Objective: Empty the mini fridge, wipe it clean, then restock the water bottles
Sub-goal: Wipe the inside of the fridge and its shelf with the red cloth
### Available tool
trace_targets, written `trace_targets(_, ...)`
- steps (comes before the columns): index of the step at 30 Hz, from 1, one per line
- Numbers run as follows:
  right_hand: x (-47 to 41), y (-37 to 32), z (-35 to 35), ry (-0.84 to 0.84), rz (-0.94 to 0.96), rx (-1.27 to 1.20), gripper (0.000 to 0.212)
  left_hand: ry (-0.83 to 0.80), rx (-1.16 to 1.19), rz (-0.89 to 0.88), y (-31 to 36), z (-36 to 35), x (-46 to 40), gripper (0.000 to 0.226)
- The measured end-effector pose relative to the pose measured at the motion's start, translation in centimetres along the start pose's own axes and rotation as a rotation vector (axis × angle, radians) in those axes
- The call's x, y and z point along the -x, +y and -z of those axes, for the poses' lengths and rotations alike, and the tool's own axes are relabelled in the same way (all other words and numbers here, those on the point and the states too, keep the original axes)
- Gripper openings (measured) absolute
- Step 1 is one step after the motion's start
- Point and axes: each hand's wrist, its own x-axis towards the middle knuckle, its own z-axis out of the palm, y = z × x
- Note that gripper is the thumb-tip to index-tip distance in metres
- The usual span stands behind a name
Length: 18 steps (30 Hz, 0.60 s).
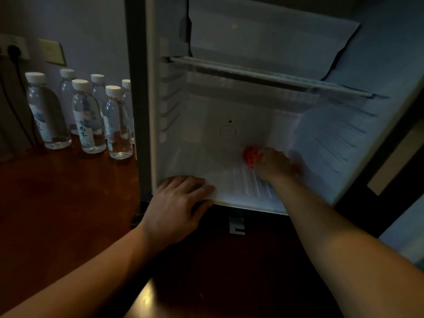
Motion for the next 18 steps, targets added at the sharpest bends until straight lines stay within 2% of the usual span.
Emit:
trace_targets(2,-0.9,0.1,-0.2,0.002,0.026,-0.008,0.039,0.000,-0.006,-0.002,-0.1,-0.1,0.0,0.043)
trace_targets(5,-1.8,0.1,0.0,-0.011,0.035,-0.037,0.050,-0.002,-0.011,-0.003,0.1,0.0,0.0,0.044)
trace_targets(8,-2.1,0.4,0.2,-0.038,0.044,-0.054,0.049,-0.025,-0.004,0.007,0.0,0.1,-0.1,0.046)
trace_targets(18,1.1,0.2,-0.4,-0.002,0.001,0.025,0.061,-0.019,-0.009,0.016,0.1,0.3,0.0,0.043)
